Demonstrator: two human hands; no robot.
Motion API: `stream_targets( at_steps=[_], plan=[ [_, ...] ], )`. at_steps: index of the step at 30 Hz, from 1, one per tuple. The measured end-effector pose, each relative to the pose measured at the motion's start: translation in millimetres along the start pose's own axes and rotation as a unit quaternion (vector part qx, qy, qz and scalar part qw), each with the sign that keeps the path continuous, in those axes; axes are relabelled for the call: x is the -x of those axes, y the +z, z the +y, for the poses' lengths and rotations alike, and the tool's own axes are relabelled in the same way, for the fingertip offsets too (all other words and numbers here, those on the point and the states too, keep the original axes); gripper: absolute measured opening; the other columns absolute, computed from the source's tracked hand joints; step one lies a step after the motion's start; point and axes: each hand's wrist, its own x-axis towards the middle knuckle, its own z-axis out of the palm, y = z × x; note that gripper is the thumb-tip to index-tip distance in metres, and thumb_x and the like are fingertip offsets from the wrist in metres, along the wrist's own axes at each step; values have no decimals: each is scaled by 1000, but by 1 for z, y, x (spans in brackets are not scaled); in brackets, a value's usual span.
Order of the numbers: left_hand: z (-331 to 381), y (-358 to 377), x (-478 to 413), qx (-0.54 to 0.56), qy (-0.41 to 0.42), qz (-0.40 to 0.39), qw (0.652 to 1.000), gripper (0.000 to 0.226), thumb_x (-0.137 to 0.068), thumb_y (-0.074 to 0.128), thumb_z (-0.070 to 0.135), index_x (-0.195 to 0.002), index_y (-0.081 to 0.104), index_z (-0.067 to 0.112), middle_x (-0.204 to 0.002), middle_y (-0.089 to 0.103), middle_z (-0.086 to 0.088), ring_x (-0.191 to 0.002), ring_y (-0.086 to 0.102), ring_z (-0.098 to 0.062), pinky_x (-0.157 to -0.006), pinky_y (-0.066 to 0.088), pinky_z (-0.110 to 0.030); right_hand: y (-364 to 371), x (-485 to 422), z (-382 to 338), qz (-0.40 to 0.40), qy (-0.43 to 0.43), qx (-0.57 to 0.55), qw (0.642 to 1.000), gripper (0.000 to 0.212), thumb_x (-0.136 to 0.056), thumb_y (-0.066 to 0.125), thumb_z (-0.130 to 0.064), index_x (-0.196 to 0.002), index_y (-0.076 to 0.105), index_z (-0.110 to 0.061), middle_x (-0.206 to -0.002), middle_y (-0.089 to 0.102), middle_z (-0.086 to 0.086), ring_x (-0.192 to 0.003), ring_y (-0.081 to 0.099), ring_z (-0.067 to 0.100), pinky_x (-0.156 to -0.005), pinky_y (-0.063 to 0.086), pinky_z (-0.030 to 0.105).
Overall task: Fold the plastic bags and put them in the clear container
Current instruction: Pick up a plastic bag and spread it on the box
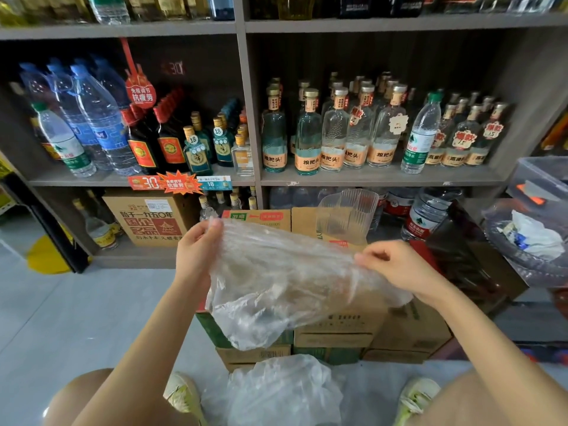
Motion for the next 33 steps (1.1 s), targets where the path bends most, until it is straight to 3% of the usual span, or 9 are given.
stream_targets(
  at_steps=[5, 8, 11, 14, 17, 22, 25, 29, 33],
  plan=[
    [-16, 19, -34, -105, 28, 97, 989, 31, -100, 48, 31, -89, 58, 3, -73, 51, -6, -69, 45, -17, -65, 36, -31, -12, -55, -10, 180, 26, 90, 979, 32, -94, 51, -42, -121, 61, -27, -117, 65, -6, -110, 59, 17, -99, 43, 44],
    [-23, 29, -63, -132, -17, 134, 982, 32, -101, 43, 30, -81, 52, 7, -66, 44, -5, -68, 44, -22, -67, 35, -32, -6, -53, -21, 316, -69, 150, 934, 45, -92, 52, -46, -130, 56, -22, -126, 62, -3, -117, 55, 16, -106, 31, 44],
    [-31, 33, -89, -130, -157, 127, 971, 32, -98, 47, 34, -96, 56, 4, -71, 51, -5, -78, 53, -26, -69, 42, -33, 25, -40, -21, 226, -121, 164, 953, 56, -85, 52, -54, -134, 52, -26, -135, 54, -8, -123, 48, 11, -112, 20, 44],
    [-28, 25, -96, 60, -288, 3, 956, 56, -95, 47, 52, -110, 58, -1, -91, 63, -14, -83, 61, -29, -74, 49, -40, 68, -41, -5, 64, -60, 189, 978, 72, -82, 49, -67, -145, 30, -37, -150, 33, -14, -139, 30, 10, -118, 12, 43],
    [-24, 11, -87, 127, -314, -31, 941, 62, -93, 47, 57, -120, 53, 2, -89, 58, -14, -79, 55, -28, -72, 42, -40, 103, -50, 8, 0, -9, 121, 993, 77, -85, 55, -60, -150, 20, -36, -154, 25, -13, -143, 24, 13, -118, 20, 43],
    [-57, -19, -21, -117, -268, -4, 956, 57, -93, 47, 58, -124, 50, 10, -112, 58, -15, -92, 57, -30, -80, 49, -40, 142, -71, 19, 20, 42, 55, 997, 71, -91, 54, -52, -150, 24, -27, -150, 37, -7, -138, 34, 19, -112, 31, 41],
    [-80, -24, 14, -98, -255, -40, 961, 38, -95, 52, 46, -118, 53, 16, -92, 65, -14, -75, 64, -27, -65, 55, -34, 153, -76, 31, 41, 62, 111, 991, 60, -93, 55, -44, -146, 35, -25, -139, 50, -6, -131, 41, 22, -108, 34, 43],
    [-97, -18, 21, -55, -226, 15, 973, 11, -90, 62, 9, -92, 62, -2, -80, 62, -19, -72, 62, -27, -52, 55, -27, 156, -72, 42, 89, 45, 107, 989, 24, -90, 62, -31, -113, 66, -26, -93, 61, -14, -98, 57, 15, -94, 44, 44],
    [-94, -22, 14, -62, -215, 36, 974, 19, -84, 54, -10, -68, 59, -2, -66, 58, -15, -59, 60, -25, -46, 52, -24, 140, -59, 44, 97, 2, 55, 994, 15, -91, 61, -22, -103, 70, -19, -101, 66, -9, -90, 58, 7, -83, 49, 27]
  ],
)
